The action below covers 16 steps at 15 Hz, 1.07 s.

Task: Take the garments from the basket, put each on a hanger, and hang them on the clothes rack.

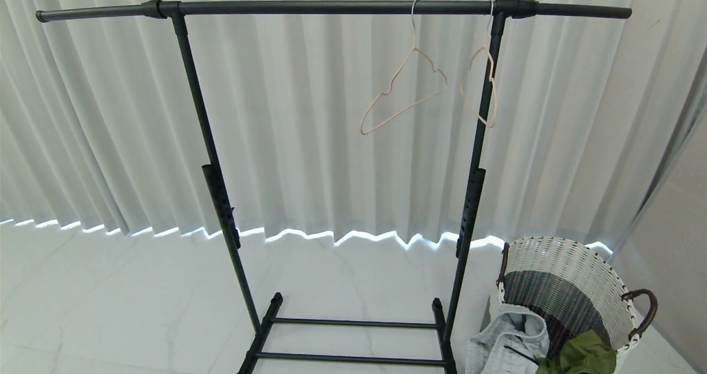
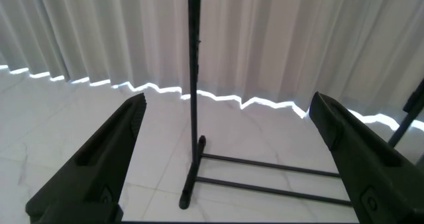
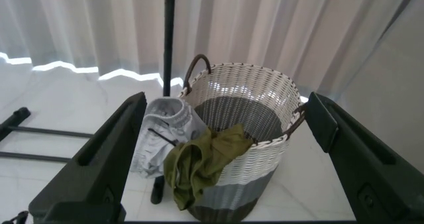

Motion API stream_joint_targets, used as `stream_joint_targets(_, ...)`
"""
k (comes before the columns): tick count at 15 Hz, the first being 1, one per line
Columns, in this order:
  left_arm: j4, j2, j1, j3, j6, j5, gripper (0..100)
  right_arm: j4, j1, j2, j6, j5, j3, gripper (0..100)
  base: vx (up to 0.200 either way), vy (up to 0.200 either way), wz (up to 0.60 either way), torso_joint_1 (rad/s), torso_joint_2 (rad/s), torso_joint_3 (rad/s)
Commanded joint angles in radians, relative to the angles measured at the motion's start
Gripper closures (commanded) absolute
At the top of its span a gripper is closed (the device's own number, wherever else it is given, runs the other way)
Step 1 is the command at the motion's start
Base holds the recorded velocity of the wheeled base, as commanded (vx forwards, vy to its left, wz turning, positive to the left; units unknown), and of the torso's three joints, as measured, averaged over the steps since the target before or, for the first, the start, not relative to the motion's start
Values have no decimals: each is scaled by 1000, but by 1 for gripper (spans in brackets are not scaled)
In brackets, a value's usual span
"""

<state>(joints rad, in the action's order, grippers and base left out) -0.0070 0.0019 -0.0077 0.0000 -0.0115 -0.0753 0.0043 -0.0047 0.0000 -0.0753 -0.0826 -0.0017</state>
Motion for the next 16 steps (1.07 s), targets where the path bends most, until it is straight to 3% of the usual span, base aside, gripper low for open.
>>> stream_joint_targets(1, 1, 1, 0, 0, -1, 0, 0, 0, 0, 0, 5, 0, 0, 0, 200, 0, 0, -2, 17, 36)
stream_joint_targets(3, 1, 1, 0, 0, -2, 0, 0, 0, 2, 0, 15, 1, 0, 0, 200, 0, 0, -15, 12, 19)
stream_joint_targets(11, 1, 0, 0, 0, 8, 0, 0, -9, 6, 11, 6, -13, -6, 0, 0, 0, 0, 0, 0, 0)
stream_joint_targets(13, 1, 0, 0, 0, 8, 0, 0, 14, 54, 153, 40, -69, -149, 0, 0, 0, 0, 0, 0, 0)
stream_joint_targets(14, 1, 0, 0, 0, 10, 0, 0, 10, 84, 318, 31, -65, -227, 0, 0, 0, 0, 0, 0, 0)
stream_joint_targets(16, 1, 0, 0, 0, 5, 0, 0, -6, 61, 701, -93, -28, -285, 0, 0, 0, 0, 0, 0, 0)
